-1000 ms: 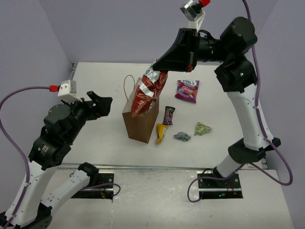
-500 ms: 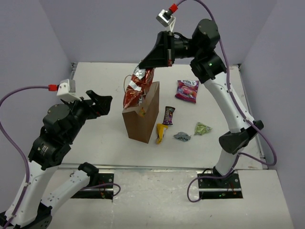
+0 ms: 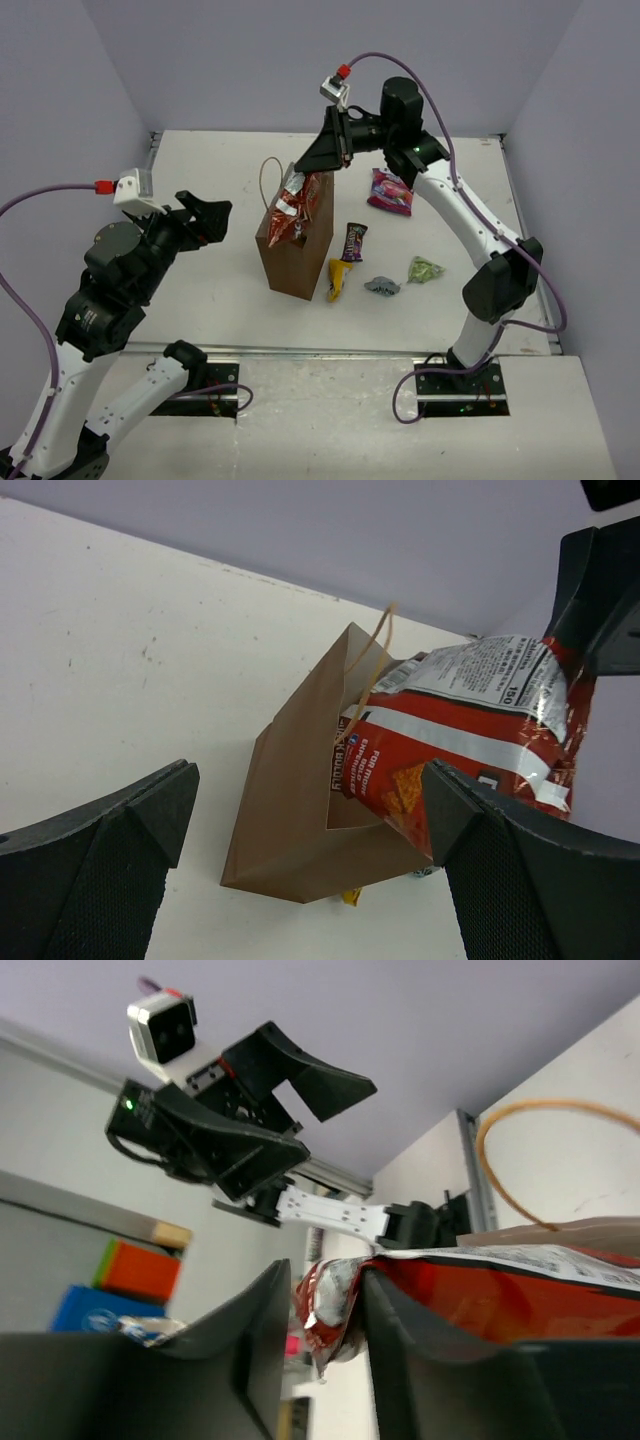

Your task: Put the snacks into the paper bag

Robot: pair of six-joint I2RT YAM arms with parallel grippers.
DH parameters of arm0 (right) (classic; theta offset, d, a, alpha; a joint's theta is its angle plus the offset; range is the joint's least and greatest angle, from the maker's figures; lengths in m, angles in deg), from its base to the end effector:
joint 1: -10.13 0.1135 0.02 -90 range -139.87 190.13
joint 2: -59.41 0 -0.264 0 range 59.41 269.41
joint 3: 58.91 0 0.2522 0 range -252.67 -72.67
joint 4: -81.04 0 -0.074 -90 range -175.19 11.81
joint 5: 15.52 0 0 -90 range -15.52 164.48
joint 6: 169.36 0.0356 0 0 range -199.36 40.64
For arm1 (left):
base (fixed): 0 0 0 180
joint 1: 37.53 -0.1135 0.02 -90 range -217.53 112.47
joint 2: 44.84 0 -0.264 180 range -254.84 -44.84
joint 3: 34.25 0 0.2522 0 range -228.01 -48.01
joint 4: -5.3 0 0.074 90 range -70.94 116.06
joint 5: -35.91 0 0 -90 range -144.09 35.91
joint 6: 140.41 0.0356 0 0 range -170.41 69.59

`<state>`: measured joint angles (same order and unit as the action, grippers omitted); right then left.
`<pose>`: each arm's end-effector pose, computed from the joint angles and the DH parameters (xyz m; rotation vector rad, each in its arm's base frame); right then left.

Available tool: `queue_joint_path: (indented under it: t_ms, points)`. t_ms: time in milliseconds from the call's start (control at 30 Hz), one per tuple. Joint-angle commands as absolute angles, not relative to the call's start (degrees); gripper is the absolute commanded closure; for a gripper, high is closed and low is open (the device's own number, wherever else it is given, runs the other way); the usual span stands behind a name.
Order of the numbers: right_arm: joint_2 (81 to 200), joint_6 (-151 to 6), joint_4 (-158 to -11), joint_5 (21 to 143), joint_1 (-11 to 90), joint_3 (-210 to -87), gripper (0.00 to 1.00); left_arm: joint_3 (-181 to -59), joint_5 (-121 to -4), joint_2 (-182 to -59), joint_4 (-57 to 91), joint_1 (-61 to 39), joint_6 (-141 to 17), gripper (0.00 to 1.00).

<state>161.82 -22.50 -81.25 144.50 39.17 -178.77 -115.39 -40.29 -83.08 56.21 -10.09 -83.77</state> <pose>0.3365 0.2251 0.4466 -0.7295 1.9027 1.9907 0.0970 -0.0408 0.4335 -0.2713 1.7199 -0.5809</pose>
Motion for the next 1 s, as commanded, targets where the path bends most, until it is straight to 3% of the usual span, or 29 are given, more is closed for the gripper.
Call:
queue_joint_path:
  t_ms: [0,33,67,133,433,500,567,667,967]
  points:
    - [155.5,-24.2,-85.7,145.5,38.3,-179.1,0.57,-116.9,-39.4,-83.0,54.7,-10.0,-82.6,0.0]
    - [155.5,-24.3,-85.5,145.3,38.1,-179.5,0.3,-116.9,-39.4,-83.1,54.7,-10.0,-82.6,0.0]
    - [155.4,-24.6,-85.4,144.9,37.9,-179.6,0.17,-116.9,-39.5,-83.2,54.7,-10.0,-82.7,0.0]
    - [154.9,-25.0,-82.9,144.2,37.0,-180.9,0.01,-116.8,-39.6,-83.2,54.7,-10.0,-82.7,0.0]
    - [147.7,-34.1,-69.8,133.5,25.5,-182.0,0.01,-116.7,-39.2,-83.1,54.7,-10.0,-82.4,0.0]
    - [145.8,-41.1,-59.6,126.3,23.4,-181.5,0.01,-116.7,-39.1,-83.1,54.7,-10.0,-82.5,0.0]
    - [145.3,-46.6,-53.8,111.7,22.9,-179.2,0.01,-116.5,-39.2,-83.2,54.5,-10.0,-82.5,0.0]
    - [145.6,-47.0,-51.7,101.2,21.9,-171.2,0.01,-115.7,-39.8,-83.4,53.7,-10.0,-82.7,0.0]
    - [164.6,-43.2,-56.1,98.1,13.5,-163.5,0.01,-114.8,-39.7,-82.8,53.5,-10.0,-82.3,0.0]
